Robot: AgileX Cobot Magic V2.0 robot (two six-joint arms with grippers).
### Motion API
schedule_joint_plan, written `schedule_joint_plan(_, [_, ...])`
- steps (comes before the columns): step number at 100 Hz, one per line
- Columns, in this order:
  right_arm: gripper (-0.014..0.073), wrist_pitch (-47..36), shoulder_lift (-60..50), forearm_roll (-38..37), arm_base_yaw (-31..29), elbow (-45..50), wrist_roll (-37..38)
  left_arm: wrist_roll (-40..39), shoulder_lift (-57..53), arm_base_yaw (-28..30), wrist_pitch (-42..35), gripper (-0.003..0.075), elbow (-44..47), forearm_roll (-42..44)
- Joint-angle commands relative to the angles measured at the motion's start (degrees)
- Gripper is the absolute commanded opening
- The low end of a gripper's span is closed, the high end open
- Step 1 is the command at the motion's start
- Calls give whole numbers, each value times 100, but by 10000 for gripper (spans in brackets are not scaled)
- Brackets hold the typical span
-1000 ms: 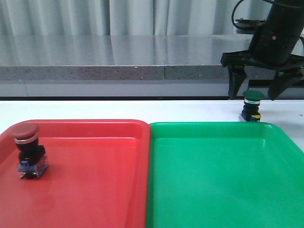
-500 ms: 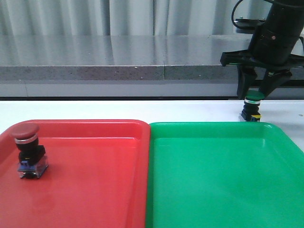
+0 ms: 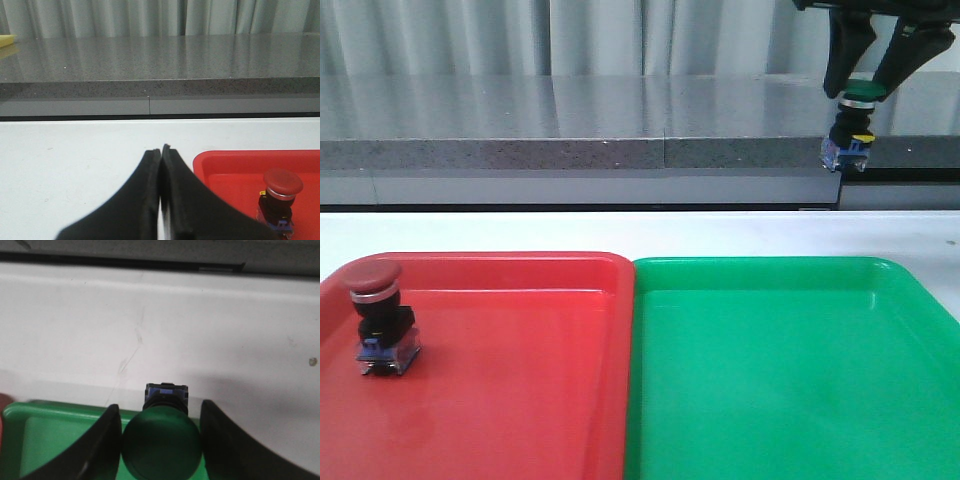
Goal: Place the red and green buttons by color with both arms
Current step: 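Close the right gripper on the green button and lift it, then carry the green button forward and lower it into the green tray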
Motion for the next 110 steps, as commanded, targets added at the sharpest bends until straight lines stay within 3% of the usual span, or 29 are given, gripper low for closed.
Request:
schedule_joint_plan(1, [218, 62, -438, 195, 66, -123, -12, 0, -185, 19, -442, -20, 69, -47])
schedule_joint_plan(18, [218, 13, -739, 458, 350, 400, 51, 0, -185, 19, -442, -20, 69, -47])
schedule_joint_plan(68, [218, -1845, -1206, 500, 1331, 3049, 1109, 0, -185, 19, -442, -20, 69, -47])
schedule_joint_plan(100, [223, -1982, -889, 495, 1331, 3226, 1109, 0, -185, 19, -442, -20, 69, -47])
schedule_joint_plan(110, [312, -1982, -884, 488, 1331, 3226, 1104, 0, -185, 19, -442, -20, 69, -47])
